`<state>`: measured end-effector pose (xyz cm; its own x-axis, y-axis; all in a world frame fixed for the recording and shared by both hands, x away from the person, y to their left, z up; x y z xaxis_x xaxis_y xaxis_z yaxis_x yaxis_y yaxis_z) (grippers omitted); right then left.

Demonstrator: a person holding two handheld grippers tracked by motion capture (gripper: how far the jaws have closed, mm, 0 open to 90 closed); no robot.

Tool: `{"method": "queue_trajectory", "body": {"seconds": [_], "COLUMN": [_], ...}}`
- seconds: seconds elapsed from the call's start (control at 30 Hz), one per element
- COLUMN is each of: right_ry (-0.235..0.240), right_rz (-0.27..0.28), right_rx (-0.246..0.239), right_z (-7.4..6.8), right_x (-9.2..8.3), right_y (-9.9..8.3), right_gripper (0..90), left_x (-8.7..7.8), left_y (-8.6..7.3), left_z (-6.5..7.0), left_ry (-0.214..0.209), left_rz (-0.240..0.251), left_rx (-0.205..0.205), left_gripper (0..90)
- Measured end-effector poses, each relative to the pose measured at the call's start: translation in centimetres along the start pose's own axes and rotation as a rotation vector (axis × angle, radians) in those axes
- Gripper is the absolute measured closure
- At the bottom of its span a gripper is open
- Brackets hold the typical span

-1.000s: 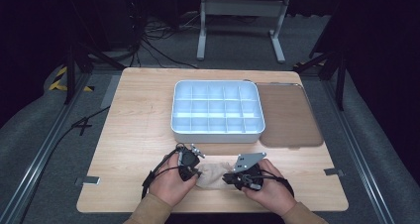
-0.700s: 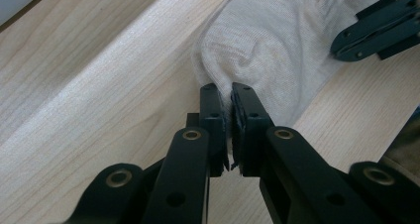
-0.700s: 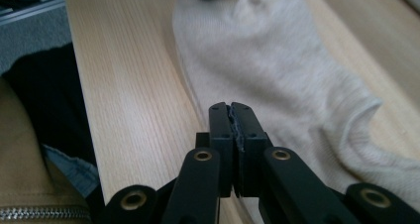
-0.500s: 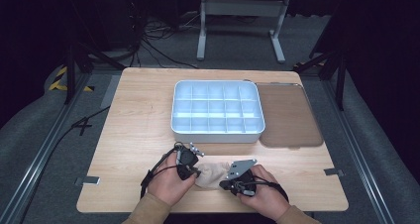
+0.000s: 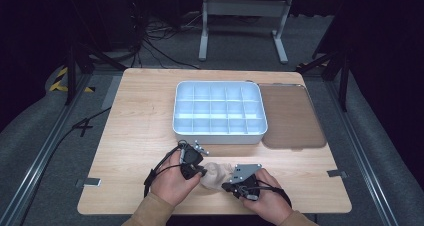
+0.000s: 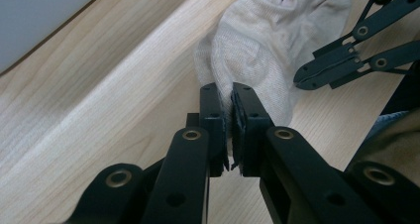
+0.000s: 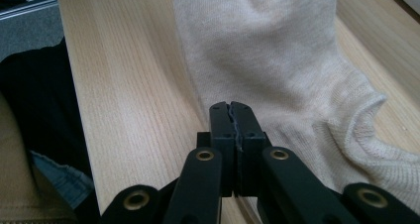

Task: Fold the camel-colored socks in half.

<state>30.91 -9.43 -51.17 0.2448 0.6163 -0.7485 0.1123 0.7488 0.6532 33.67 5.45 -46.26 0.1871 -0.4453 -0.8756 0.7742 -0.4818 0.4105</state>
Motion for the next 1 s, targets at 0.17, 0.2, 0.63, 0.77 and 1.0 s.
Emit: {"method": "queue_trajectory", "body": {"seconds": [0.17,0.2,0.63,0.77,1.0], "right_ry": [-0.013,-0.016,-0.105,-0.1,-0.085], "right_rz": [0.032,0.042,-0.007,-0.039,-0.027], "right_rx": [-0.001,0.007,0.143,0.152,0.138], "right_z": [-0.1,0.0,3.2,3.3,3.0], "right_x": [-0.2,-0.4,-4.3,-3.7,-3.0], "right_y": [0.0,0.1,-3.0,-3.8,-3.9], "right_gripper": [89.8,89.8,89.8,89.9,90.0], "left_x": [-0.4,-0.5,-1.8,-1.8,-1.5], "left_y": [0.3,0.4,0.9,1.0,1.6], "left_z": [0.3,0.3,0.2,0.2,1.0], "left_ry": [-0.006,-0.007,0.013,0.016,-0.003], "left_rz": [-0.003,-0.002,-0.046,-0.057,-0.041], "left_rx": [0.008,0.013,-0.005,-0.003,0.016], "left_gripper": [84.6,84.6,84.6,84.6,84.3]}}
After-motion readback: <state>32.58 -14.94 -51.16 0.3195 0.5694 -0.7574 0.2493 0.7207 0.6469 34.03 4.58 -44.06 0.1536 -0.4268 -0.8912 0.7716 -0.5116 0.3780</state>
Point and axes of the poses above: each handheld gripper's, and its own axes: x roughly forward along the jaws, y roughly out of its top, z roughly to its right, the point moved 6 cm from there along x, roughly forward along the jaws, and after that the axes turned 11 degrees about -x, right-handed, at the moved point
